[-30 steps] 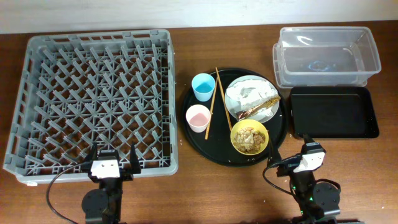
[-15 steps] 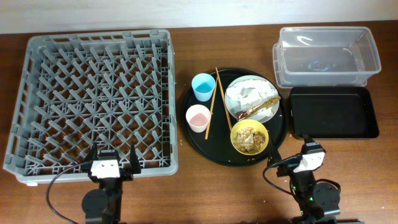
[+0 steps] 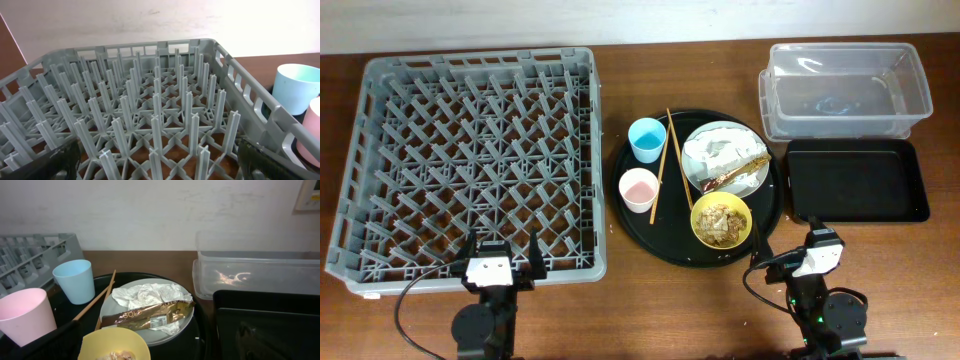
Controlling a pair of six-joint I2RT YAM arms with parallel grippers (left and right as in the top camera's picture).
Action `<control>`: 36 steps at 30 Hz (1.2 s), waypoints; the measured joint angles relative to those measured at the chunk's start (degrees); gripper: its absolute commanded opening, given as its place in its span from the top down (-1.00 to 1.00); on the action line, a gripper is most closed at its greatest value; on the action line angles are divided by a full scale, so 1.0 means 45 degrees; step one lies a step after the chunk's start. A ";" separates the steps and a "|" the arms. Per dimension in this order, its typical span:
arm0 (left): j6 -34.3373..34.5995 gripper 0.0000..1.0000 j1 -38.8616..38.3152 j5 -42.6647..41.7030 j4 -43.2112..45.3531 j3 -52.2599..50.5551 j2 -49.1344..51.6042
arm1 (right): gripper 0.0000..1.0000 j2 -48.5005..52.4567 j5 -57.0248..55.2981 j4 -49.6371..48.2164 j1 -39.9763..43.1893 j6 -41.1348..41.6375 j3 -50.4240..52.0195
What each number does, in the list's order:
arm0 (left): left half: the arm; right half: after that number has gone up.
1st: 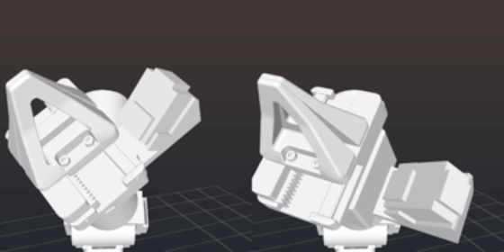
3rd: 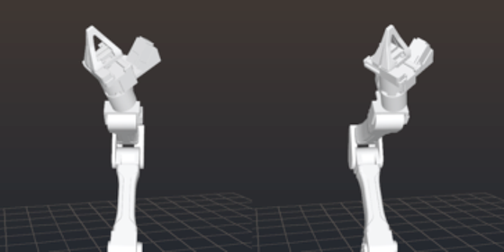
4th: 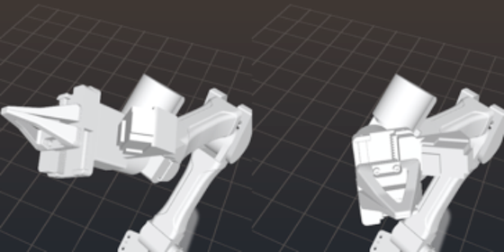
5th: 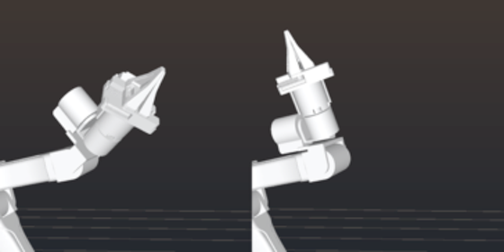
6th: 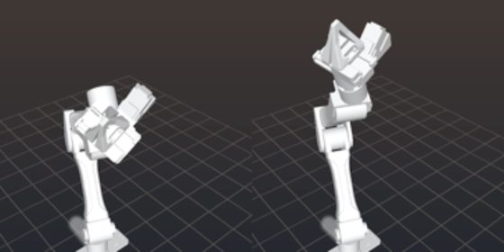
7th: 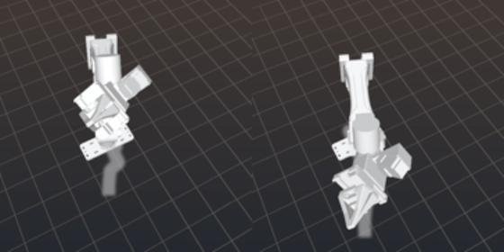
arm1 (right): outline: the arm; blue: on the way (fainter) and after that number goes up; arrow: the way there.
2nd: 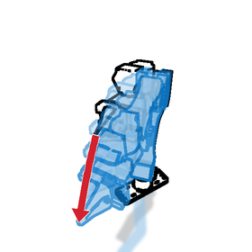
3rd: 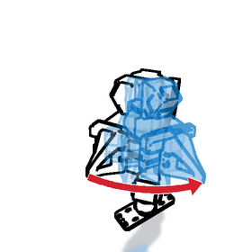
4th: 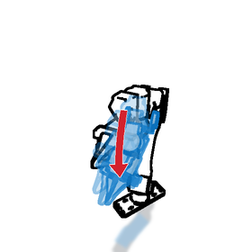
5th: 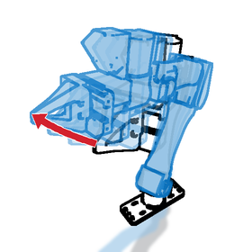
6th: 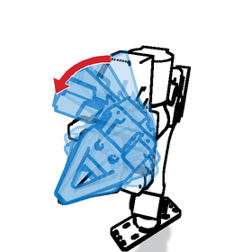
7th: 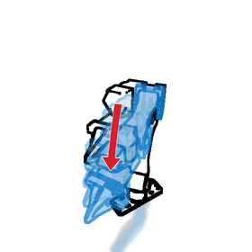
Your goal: Sort waste into correct bins and load items into the dishwasher rack
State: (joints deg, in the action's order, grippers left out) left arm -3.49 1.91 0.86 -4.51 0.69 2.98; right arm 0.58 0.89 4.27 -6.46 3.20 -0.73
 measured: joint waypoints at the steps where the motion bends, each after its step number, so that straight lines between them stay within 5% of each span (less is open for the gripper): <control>1: 0.0000 -0.99 0.0000 -0.0005 0.0000 0.0000 0.0000 | -0.97 0.0000 0.0000 -0.0049 0.0000 0.0005 0.0000; 10: 0.0986 -0.99 0.0000 -0.0350 0.1112 0.0005 -0.0039 | -0.97 0.0000 -0.0185 -0.2997 0.0000 -0.0097 0.0024; 16: 0.1025 -0.99 0.0000 -0.0393 0.1098 0.0811 -0.0034 | -0.97 0.0189 -0.0248 -0.3050 0.0000 -0.1569 -0.0612; 23: 0.0748 -0.99 0.0000 -0.0005 0.0777 0.3249 -0.0024 | -0.97 0.3337 -0.0418 -0.2977 0.0000 -0.2744 -0.3701; 30: 0.0631 -0.99 0.0000 0.0005 0.0345 0.5722 0.2341 | -0.97 0.8189 0.0214 0.0869 0.0000 -0.3264 -0.9073; 36: 0.0627 -0.99 0.0000 -0.0549 -0.0986 0.9345 0.6586 | -0.97 1.2386 0.1044 0.5542 -0.0005 -0.3366 -1.3954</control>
State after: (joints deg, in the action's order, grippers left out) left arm -0.67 1.91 -1.61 -8.95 42.74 32.62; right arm 56.31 5.58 29.21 -6.48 -11.94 -63.53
